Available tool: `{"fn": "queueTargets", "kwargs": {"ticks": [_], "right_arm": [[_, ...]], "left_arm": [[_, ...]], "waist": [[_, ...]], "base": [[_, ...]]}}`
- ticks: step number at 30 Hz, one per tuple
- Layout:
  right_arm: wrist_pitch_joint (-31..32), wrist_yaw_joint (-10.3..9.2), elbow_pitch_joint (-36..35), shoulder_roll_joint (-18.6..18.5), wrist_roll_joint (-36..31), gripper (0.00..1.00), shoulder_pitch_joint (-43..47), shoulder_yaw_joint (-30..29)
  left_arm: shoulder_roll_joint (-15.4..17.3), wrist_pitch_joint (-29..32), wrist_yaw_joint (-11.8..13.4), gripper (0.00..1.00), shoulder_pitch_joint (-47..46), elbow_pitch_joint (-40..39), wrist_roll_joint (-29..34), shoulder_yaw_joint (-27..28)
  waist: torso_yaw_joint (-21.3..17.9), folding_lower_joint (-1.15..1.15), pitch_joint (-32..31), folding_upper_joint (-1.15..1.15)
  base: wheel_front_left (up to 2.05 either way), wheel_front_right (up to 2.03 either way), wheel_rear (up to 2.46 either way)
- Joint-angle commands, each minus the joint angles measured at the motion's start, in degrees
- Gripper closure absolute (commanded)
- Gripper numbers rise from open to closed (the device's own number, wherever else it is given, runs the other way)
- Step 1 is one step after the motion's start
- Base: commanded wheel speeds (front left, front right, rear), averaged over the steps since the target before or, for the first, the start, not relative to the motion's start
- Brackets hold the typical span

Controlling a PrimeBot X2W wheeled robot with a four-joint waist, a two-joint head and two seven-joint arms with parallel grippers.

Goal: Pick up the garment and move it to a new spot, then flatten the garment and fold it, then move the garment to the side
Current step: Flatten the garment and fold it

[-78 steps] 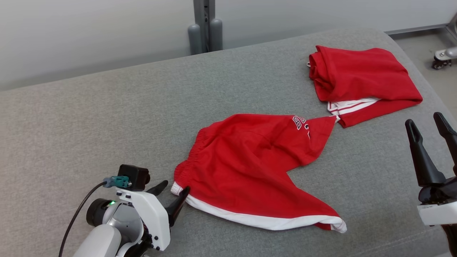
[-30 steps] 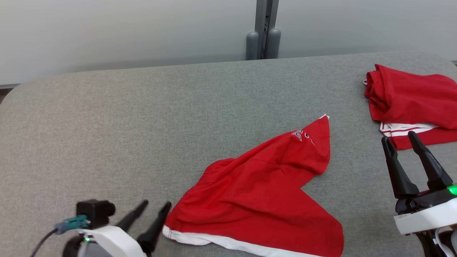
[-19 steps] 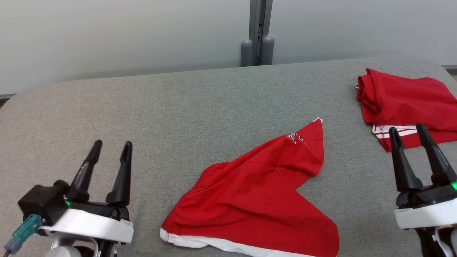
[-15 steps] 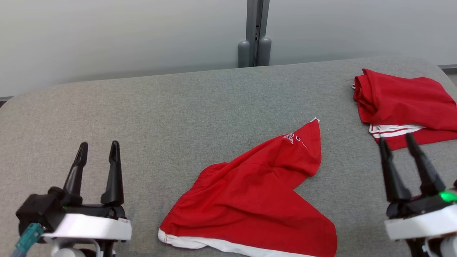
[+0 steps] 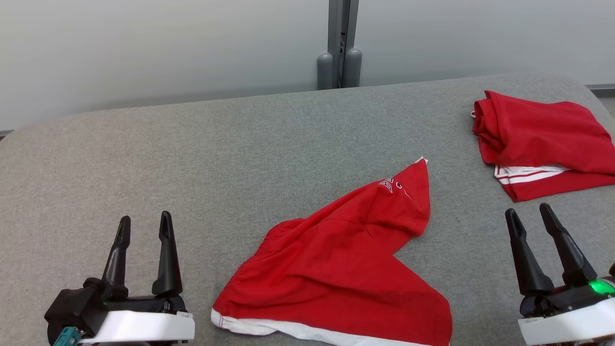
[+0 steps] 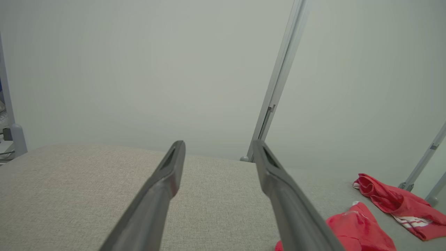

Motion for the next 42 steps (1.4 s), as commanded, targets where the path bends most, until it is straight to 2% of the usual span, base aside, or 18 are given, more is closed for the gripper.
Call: {"fn": "queueTargets", "kwargs": {"ticks": [1,16,21,23,26,29,33,38,42], "right_arm": [[-0.2,0.03,-0.3,-0.2,-0.3,0.0,-0.7,0.1],[-0.2,0.03,-1.3,-0.3,0.0,0.0,-1.0,-1.4],[-0.2,0.03,-2.6,-2.0,1.8,0.0,-1.4,-3.4],[-0.2,0.03,-2.3,-3.4,3.3,0.0,-0.4,-2.4],[4.3,0.03,-0.4,-5.9,7.0,0.0,1.0,-1.1],[10.8,0.03,0.1,-7.7,11.1,0.0,1.7,0.0],[20.0,0.03,-0.3,-9.8,16.9,0.0,3.8,1.2],[30.9,0.03,-0.8,-10.7,22.9,0.0,6.7,2.2],[37.8,0.03,-0.6,-10.9,25.0,0.0,8.4,3.0]], "left_arm": [[-0.4,-0.2,-0.9,0.0,-0.7,0.3,0.9,1.0],[-2.3,-0.2,-4.0,0.0,-1.2,1.3,3.3,3.6],[-2.4,-0.2,-4.4,0.0,-1.0,1.4,3.8,4.4],[-2.4,0.4,-4.7,0.0,-0.2,2.4,3.6,4.0],[-1.5,5.0,-5.3,0.0,0.5,3.7,2.3,3.3],[0.1,12.0,-5.5,0.0,1.5,3.6,1.6,2.5],[2.0,24.0,-5.8,0.0,4.0,1.9,-1.0,1.2],[3.3,34.5,-4.5,0.0,6.7,-2.7,-3.2,0.3],[4.1,42.5,-3.6,0.0,8.9,-5.0,-4.9,-0.9]], "waist": [[0.0,0.0,-0.1,0.0],[0.0,0.0,0.0,0.0],[-0.1,0.0,0.1,0.0],[-0.2,0.0,0.0,0.0],[-0.1,0.0,0.0,0.0],[-0.1,0.0,0.1,0.0],[0.1,0.0,0.1,0.0],[0.3,0.0,0.6,0.0],[0.3,0.0,1.1,0.0]], "base": [[0.0,0.0,0.0],[0.0,0.0,0.0],[0.0,0.0,0.0],[0.0,0.0,0.0],[0.0,0.0,0.0],[0.0,0.0,0.0],[0.0,0.0,0.0],[0.0,0.0,0.0],[0.0,0.0,0.0]]}}
